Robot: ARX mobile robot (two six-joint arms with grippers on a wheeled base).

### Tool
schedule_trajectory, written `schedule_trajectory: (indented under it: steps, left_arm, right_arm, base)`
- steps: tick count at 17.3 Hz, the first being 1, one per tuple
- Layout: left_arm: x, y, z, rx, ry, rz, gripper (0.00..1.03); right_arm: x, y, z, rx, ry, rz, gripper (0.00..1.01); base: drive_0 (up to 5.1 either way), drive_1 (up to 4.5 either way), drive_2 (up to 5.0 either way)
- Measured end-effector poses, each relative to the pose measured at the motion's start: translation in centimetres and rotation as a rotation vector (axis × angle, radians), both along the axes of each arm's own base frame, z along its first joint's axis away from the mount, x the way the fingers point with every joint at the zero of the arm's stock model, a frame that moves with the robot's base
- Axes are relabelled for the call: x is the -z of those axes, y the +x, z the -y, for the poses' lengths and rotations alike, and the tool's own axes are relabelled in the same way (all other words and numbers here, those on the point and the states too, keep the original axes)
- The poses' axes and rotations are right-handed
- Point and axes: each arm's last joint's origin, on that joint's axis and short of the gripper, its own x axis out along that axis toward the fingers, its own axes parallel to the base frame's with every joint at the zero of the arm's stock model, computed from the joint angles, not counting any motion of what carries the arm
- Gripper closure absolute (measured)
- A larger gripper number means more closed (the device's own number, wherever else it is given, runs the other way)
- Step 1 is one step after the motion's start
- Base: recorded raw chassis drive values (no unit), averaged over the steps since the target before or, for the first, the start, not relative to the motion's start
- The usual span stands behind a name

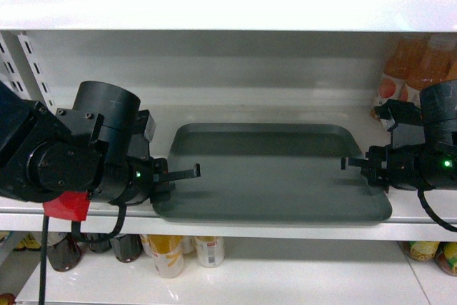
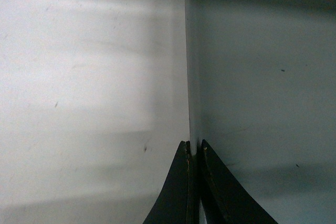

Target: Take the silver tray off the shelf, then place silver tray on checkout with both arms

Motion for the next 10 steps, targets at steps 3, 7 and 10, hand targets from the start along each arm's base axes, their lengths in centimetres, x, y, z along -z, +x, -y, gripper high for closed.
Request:
schedule_trajectory:
  steps: [3, 7, 10]
  left_arm:
    - [-0.4, -2.6, 0.0, 0.008, 0.044, 0.034, 1.01]
    - [-3.1, -5.3, 0.5, 0.031, 0.054, 0.108, 1.0]
    - [-7.2, -7.1, 1.4, 0.063, 0.058, 0.243, 1.0]
  right_arm:
    - [-0.7, -3.1, -0.3, 0.014, 0.019, 0.004, 0.99]
    - [-4.2, -7.2, 0.2, 0.027, 0.039, 0.092, 0.99]
    - [-7.9, -10.4, 0.8, 0.03, 0.056, 0.198, 0.99]
  base:
    - [0.0, 0.0, 0.0]
    - [0.0, 0.0, 0.0]
    - [0.0, 0.0, 0.0]
